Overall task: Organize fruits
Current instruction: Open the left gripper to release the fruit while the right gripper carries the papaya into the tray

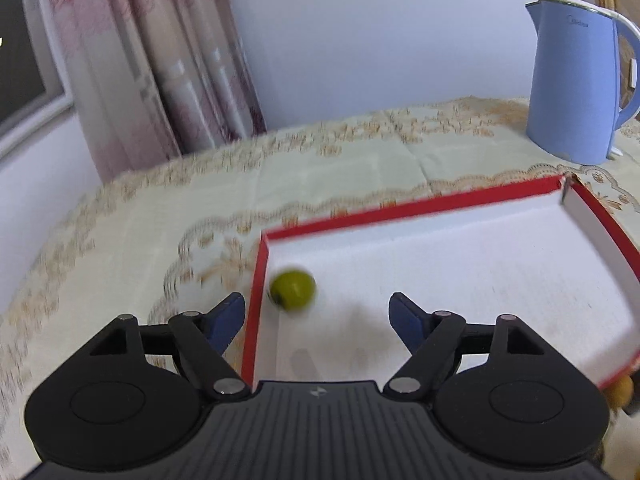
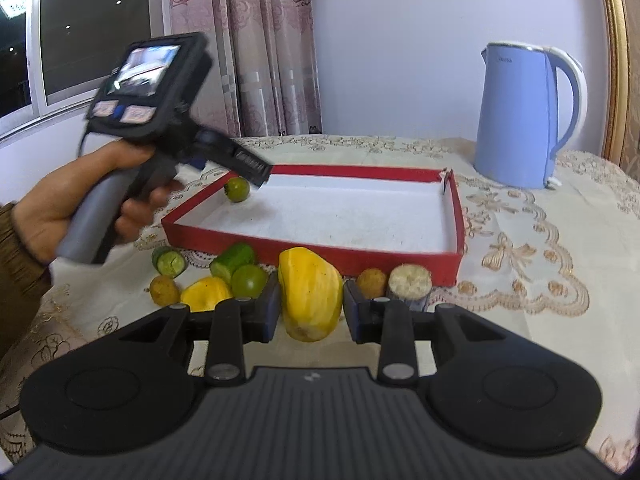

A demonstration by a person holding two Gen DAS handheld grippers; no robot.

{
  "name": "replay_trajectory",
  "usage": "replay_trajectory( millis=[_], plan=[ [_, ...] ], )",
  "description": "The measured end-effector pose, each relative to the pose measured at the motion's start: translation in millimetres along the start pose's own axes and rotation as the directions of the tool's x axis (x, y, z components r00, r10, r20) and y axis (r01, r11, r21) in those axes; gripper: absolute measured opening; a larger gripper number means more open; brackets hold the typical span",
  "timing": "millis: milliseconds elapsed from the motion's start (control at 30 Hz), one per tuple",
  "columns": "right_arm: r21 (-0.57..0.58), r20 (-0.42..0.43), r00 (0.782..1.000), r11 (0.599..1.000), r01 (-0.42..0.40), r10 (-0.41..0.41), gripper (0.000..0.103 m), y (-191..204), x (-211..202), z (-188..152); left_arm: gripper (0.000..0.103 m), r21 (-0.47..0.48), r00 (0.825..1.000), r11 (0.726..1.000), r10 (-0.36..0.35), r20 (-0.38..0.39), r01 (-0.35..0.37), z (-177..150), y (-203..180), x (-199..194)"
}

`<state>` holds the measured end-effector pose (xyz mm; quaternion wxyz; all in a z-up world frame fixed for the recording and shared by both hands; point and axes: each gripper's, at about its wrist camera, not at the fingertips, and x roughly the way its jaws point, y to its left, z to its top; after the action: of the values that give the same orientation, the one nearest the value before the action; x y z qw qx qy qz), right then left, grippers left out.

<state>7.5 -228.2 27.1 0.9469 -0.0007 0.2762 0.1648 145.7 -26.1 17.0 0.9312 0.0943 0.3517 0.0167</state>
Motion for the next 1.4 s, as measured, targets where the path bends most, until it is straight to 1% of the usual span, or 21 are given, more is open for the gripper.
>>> replay_trajectory(
  millis=[67,200,300,400,567,733,967,1167,1400],
  plan=[
    [-0.01,0.005,1.0,1.0,0.006,-0.006,0.032,-3.0,4.2,7.2,0.079,-0.029,1.0,1.0,-0.001,-0.022,0.0,-9.5,4.5,-3.5],
    [-0.017,0.018,1.0,1.0,0.022,-0.022,0.032,-13.8,15.6,26.7,0.08,-0.11,1.0,0.994,-0.014,-0.018,0.012,-24.5,20.0,-12.1],
    [-0.02,0.023,0.999,0.999,0.039,-0.038,0.032,-21.6,25.4,40.9,0.082,-0.142,1.0,0.99,0.008,-0.015,-0.01,-30.4,29.1,-12.2],
    [-0.019,0.03,0.998,0.998,0.054,-0.054,0.032,-29.4,35.3,54.7,0.082,-0.151,0.999,0.988,0.028,-0.02,-0.03,-31.1,34.4,-9.6],
    [-0.016,0.017,0.997,0.997,0.075,-0.074,0.032,-41.9,57.6,76.5,0.082,-0.163,1.0,0.987,0.006,-0.026,-0.011,-32.2,38.7,-6.0],
    [-0.009,-0.012,0.995,0.996,0.094,-0.094,0.032,-51.9,81.6,90.3,0.082,-0.166,1.0,0.986,-0.004,-0.031,-0.001,-34.3,39.1,-3.8],
    [0.007,-0.051,0.989,0.99,0.139,-0.139,0.032,-66.9,110.4,97.9,0.082,-0.172,1.0,0.985,-0.013,-0.029,0.008,-36.0,43.3,-1.3],
    [0.033,-0.094,0.984,0.988,0.154,-0.15,0.032,-79.7,135.8,104.4,0.082,-0.175,0.999,0.985,-0.021,-0.034,0.015,-37.4,43.8,1.9],
    [0.036,-0.162,0.968,0.979,0.2,-0.192,0.032,-90.4,174.4,108.8,0.082,-0.173,0.999,0.985,-0.011,-0.034,0.005,-38.2,45.0,3.9]
  ],
)
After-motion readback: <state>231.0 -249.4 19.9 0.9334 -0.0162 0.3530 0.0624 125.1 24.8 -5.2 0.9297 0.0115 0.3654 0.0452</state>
